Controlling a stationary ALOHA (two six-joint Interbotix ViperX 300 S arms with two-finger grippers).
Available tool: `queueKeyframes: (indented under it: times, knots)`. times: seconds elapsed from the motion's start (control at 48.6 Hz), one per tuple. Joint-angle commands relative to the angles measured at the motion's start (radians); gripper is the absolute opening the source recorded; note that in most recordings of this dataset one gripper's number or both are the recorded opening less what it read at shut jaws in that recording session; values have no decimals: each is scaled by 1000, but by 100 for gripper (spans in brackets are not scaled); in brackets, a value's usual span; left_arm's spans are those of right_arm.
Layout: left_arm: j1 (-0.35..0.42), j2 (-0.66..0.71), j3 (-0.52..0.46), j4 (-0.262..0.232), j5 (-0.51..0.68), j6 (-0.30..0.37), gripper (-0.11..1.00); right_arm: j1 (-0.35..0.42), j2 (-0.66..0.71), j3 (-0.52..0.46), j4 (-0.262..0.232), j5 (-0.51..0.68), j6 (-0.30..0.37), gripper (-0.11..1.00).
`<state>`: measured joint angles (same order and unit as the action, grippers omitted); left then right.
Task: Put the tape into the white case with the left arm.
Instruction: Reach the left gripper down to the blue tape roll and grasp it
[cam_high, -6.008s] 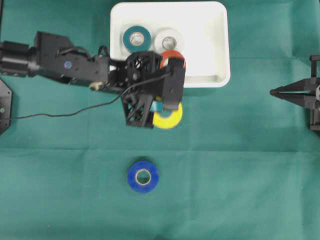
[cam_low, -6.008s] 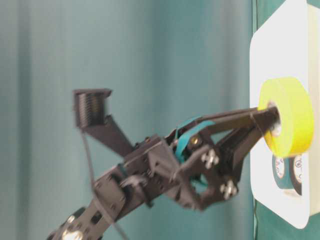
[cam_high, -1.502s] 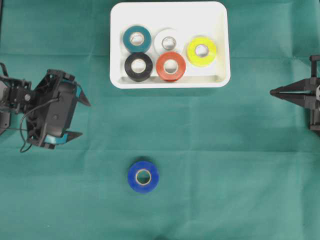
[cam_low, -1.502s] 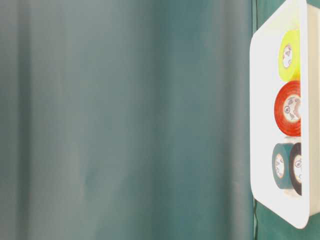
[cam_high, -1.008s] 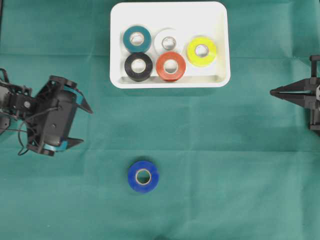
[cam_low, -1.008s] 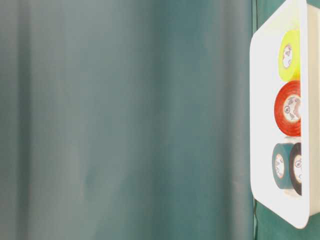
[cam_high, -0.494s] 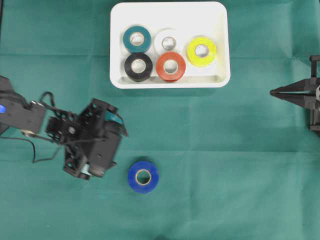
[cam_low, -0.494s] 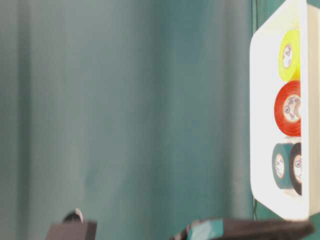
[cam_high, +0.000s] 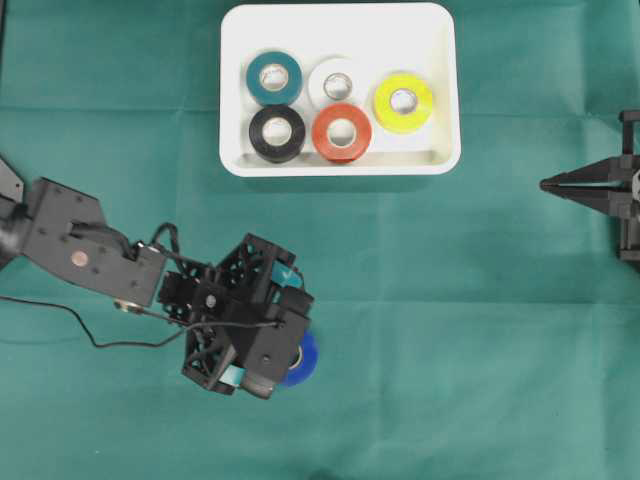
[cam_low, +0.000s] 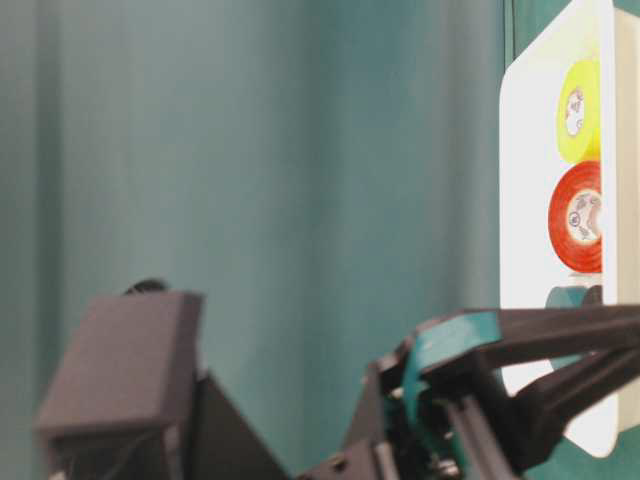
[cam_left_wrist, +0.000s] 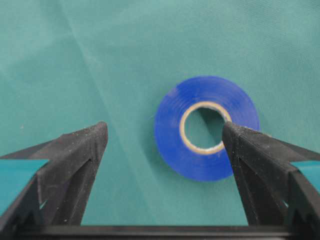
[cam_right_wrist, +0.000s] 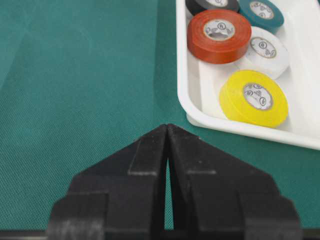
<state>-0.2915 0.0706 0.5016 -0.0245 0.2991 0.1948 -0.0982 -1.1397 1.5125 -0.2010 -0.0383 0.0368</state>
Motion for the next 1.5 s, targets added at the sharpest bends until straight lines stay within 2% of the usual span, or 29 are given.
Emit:
queueKeyframes:
  times: [0.0, 0.494, 0.885, 1.091, 1.152, 1.317, 1.481]
  knots:
    - [-3, 2, -28, -2, -6, -2, 99, -2, 6, -12, -2, -11, 2, -9]
    - [3, 109, -41, 0, -54, 9, 99, -2, 6, -12, -2, -11, 3, -9]
    - [52, 167, -43, 0, -72, 11, 95, -2, 6, -11, -2, -11, 2, -9]
    - [52, 173, -43, 0, -71, 8, 78, -2, 6, -11, -2, -11, 3, -9]
    - [52, 178, -43, 0, -71, 6, 67, -2, 6, -11, -2, -11, 3, -9]
    - [49, 172, -43, 0, -63, 6, 25, -2, 6, -11, -2, -11, 3, -9]
    - [43, 141, -44, 0, -55, 6, 25, -2, 6, -11, -2, -11, 3, -9]
